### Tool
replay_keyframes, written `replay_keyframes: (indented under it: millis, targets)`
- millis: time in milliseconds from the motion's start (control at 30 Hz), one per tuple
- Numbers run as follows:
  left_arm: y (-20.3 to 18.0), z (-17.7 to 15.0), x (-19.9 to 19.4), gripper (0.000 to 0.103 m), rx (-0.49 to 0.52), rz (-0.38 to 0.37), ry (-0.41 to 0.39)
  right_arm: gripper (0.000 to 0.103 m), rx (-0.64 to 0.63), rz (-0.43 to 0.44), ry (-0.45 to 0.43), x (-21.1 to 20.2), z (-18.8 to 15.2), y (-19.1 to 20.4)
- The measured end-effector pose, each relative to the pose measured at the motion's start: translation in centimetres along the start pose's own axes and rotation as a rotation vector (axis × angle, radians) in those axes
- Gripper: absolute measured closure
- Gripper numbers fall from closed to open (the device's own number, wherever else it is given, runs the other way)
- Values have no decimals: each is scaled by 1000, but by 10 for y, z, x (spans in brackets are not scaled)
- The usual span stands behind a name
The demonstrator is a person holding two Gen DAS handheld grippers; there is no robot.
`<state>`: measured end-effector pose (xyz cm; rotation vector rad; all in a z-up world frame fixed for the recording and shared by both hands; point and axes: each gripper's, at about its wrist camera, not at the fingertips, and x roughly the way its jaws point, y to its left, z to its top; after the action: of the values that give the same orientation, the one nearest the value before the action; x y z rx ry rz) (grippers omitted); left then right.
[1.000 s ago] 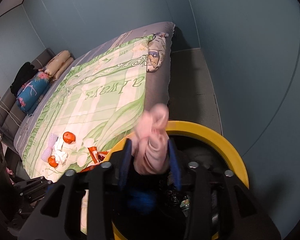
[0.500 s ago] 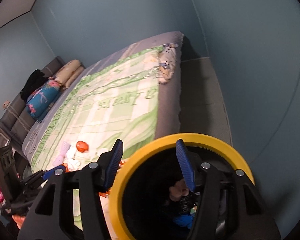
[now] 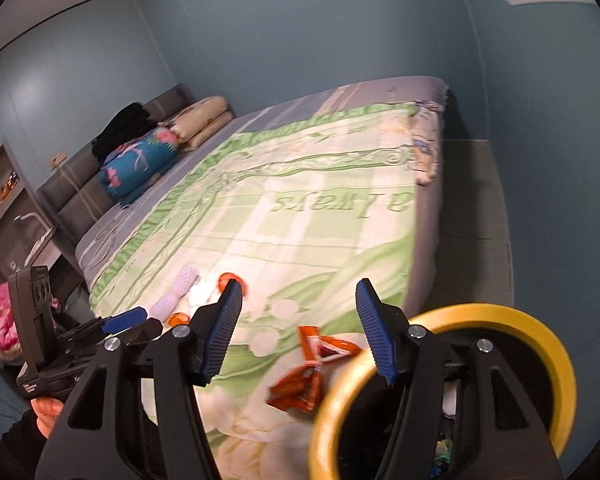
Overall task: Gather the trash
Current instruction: 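Move both grippers back over the remaining trash on the bed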
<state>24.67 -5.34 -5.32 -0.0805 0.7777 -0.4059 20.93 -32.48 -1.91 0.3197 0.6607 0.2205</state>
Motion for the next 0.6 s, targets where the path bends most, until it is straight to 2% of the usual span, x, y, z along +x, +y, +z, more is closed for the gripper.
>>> replay_keyframes:
  millis: [400, 600]
  targets:
    - [99, -4, -21, 36, -166, 115, -25, 47, -112, 99, 115, 69, 9, 75]
    - [142, -9, -19, 36, -218, 177, -11, 47, -160, 110, 185, 111, 5, 105]
